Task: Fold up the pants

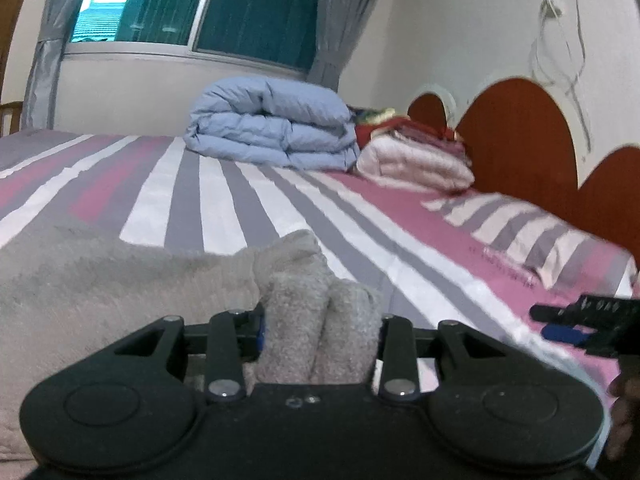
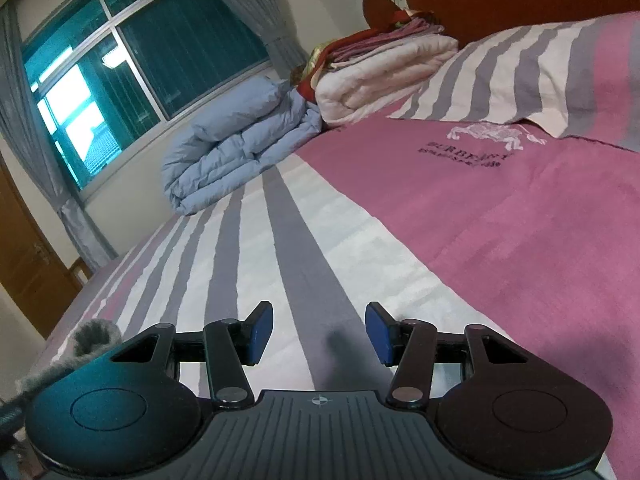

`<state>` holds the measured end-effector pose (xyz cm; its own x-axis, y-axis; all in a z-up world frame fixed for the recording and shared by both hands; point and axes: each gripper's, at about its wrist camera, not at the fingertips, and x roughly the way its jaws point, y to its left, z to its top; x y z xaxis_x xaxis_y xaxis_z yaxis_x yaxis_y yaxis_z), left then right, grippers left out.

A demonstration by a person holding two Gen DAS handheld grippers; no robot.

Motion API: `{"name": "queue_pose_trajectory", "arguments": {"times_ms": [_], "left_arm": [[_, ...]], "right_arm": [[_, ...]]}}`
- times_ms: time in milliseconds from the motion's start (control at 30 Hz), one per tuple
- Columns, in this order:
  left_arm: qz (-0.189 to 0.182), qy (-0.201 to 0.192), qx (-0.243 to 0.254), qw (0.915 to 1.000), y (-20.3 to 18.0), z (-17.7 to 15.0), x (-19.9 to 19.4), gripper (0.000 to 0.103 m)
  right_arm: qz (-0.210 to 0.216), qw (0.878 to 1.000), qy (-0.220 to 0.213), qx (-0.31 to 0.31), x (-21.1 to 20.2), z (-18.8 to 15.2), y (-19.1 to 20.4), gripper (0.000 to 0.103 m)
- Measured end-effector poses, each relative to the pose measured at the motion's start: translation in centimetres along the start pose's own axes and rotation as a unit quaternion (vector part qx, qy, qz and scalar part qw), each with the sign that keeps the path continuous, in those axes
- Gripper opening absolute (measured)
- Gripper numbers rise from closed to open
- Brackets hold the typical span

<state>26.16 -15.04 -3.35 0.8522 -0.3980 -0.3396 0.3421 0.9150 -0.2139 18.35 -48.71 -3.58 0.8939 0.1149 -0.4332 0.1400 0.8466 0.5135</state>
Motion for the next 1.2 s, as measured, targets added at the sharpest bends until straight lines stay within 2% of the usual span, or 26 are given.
{"name": "queue_pose_trajectory", "arguments": {"times_ms": [167, 200, 267, 300, 333, 400, 467, 533, 667, 733, 833, 933, 1033, 1133, 1200], "left_arm": [[0.012, 0.001, 0.055, 0.9984, -1.3, -1.6, 0.5, 0.027], [0.014, 0.001, 0.070, 0.9975, -1.7, -1.8, 0.5, 0.032], [0.004, 0.006, 0.090, 0.9959, -2.4, -1.9, 0.5, 0.050], [-0.009, 0.010, 0.095, 0.9954, -2.8, -1.9, 0.5, 0.066], [-0.019, 0.014, 0.100, 0.9948, -3.3, -1.9, 0.6, 0.074], [-0.018, 0.019, 0.113, 0.9932, -4.2, -1.9, 0.7, 0.074], [-0.025, 0.014, 0.095, 0.9951, -3.9, -1.6, 0.2, 0.072], [-0.035, 0.000, 0.083, 0.9959, -3.4, -1.1, -1.1, 0.069], [-0.047, -0.044, 0.089, 0.9939, -1.7, -0.3, -4.8, 0.071], [-0.027, -0.064, 0.086, 0.9938, 0.4, 0.2, -7.2, 0.073], [0.013, -0.070, 0.072, 0.9949, 4.8, 0.5, -10.1, 0.074], [0.080, -0.055, 0.053, 0.9939, 9.9, 0.2, -12.7, 0.074], [0.137, -0.036, 0.009, 0.9898, 14.6, -0.4, -14.9, 0.074], [0.169, -0.032, -0.039, 0.9843, 17.9, -1.4, -17.0, 0.076], [0.173, -0.032, -0.067, 0.9822, 19.2, -2.3, -18.0, 0.077]], "right_arm": [[-0.008, 1.000, 0.003, 0.006, -0.7, -0.3, -0.8, 0.051], [-0.010, 1.000, 0.005, 0.008, -0.8, -0.4, -0.9, 0.051], [-0.010, 1.000, 0.006, 0.009, -1.2, -0.6, -0.9, 0.051], [-0.011, 1.000, 0.007, 0.009, -1.4, -0.6, -0.9, 0.051], [-0.011, 1.000, 0.008, 0.009, -1.5, -0.6, -0.8, 0.051], [-0.012, 1.000, 0.008, 0.012, -1.9, -0.7, -0.7, 0.051], [-0.013, 1.000, 0.006, 0.008, -2.6, -0.7, -0.3, 0.051], [-0.012, 1.000, 0.002, 0.004, -3.2, -0.6, 0.0, 0.051], [-0.011, 1.000, 0.001, 0.001, -3.9, -0.5, 0.8, 0.051], [0.000, 1.000, 0.004, 0.000, -4.1, -0.6, 1.7, 0.051], [0.036, 0.999, 0.016, -0.009, -4.3, -1.4, 4.2, 0.051], [0.080, 0.996, 0.030, -0.019, -4.2, -2.8, 7.3, 0.051], [0.121, 0.991, 0.051, -0.001, -3.4, -4.3, 10.0, 0.051], [0.164, 0.983, 0.073, 0.027, -2.9, -5.7, 12.1, 0.051], [0.186, 0.978, 0.087, 0.041, -2.5, -6.7, 13.3, 0.051]]}}
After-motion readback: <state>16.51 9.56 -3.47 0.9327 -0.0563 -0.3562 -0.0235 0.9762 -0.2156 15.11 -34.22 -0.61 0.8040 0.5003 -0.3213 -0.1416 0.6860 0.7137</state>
